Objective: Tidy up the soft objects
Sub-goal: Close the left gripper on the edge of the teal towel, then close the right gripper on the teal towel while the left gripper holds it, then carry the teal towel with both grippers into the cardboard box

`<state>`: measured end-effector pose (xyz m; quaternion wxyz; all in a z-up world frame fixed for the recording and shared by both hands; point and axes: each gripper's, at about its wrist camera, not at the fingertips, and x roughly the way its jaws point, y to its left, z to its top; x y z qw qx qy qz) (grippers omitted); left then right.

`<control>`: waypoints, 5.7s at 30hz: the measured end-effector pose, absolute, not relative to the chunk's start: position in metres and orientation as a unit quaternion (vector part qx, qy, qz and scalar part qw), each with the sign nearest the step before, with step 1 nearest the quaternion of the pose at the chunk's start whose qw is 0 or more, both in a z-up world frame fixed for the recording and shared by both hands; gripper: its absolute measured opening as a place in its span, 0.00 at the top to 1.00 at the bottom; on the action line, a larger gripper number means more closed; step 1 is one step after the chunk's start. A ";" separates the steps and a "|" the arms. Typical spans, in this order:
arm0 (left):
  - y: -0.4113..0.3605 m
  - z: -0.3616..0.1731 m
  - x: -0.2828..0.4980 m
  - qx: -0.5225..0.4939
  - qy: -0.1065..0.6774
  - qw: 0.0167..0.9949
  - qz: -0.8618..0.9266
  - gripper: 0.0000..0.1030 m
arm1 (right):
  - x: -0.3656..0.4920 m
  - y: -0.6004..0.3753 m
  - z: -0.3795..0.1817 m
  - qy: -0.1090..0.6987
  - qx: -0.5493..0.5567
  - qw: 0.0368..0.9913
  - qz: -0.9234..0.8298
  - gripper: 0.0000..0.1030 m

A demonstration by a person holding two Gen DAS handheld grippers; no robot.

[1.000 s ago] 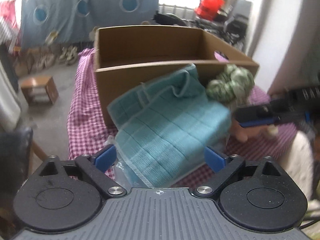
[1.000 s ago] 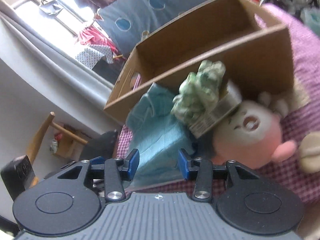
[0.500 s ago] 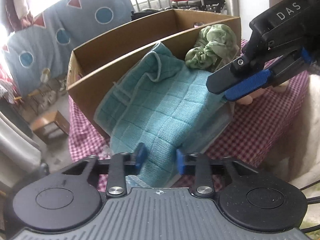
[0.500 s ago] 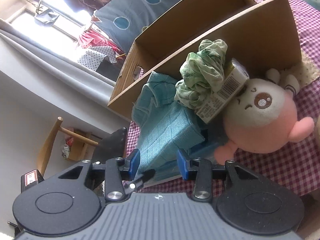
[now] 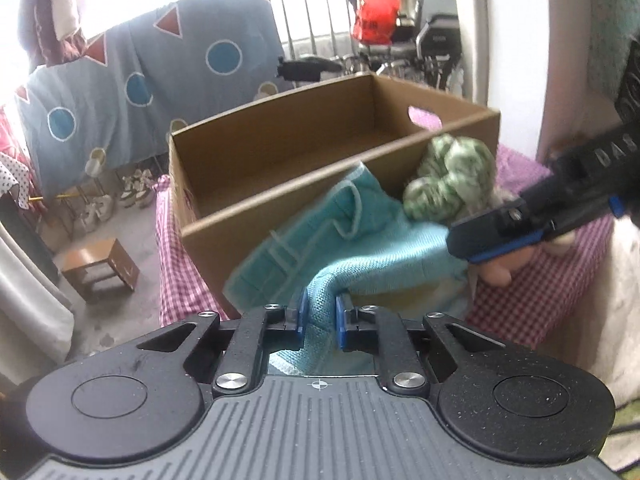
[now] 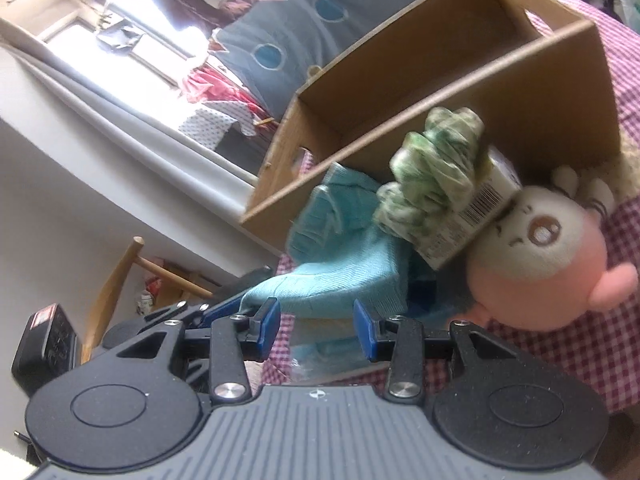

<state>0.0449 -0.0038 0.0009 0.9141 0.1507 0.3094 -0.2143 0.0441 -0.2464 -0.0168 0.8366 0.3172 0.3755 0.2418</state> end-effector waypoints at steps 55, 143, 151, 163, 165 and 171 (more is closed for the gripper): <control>0.093 -0.072 0.177 -0.222 0.464 0.792 -0.330 0.10 | 0.115 -0.179 0.003 0.365 0.178 0.892 0.199 0.61; 0.016 0.063 0.228 -0.202 0.409 0.811 -0.366 0.94 | 0.152 -0.254 0.124 0.261 0.098 0.925 0.257 0.84; -0.085 0.027 0.352 -0.137 0.510 0.784 -0.326 0.94 | 0.276 -0.297 0.100 0.351 0.051 0.916 0.185 0.84; -0.138 -0.033 0.429 -0.113 0.566 0.767 -0.280 0.93 | 0.350 -0.271 0.037 0.410 -0.122 0.895 0.125 0.85; -0.138 -0.038 0.435 -0.122 0.569 0.765 -0.276 0.93 | 0.349 -0.261 0.031 0.404 -0.160 0.893 0.118 0.85; -0.141 -0.046 0.438 -0.117 0.570 0.769 -0.265 0.90 | 0.350 -0.240 0.015 0.392 -0.239 0.882 0.106 0.83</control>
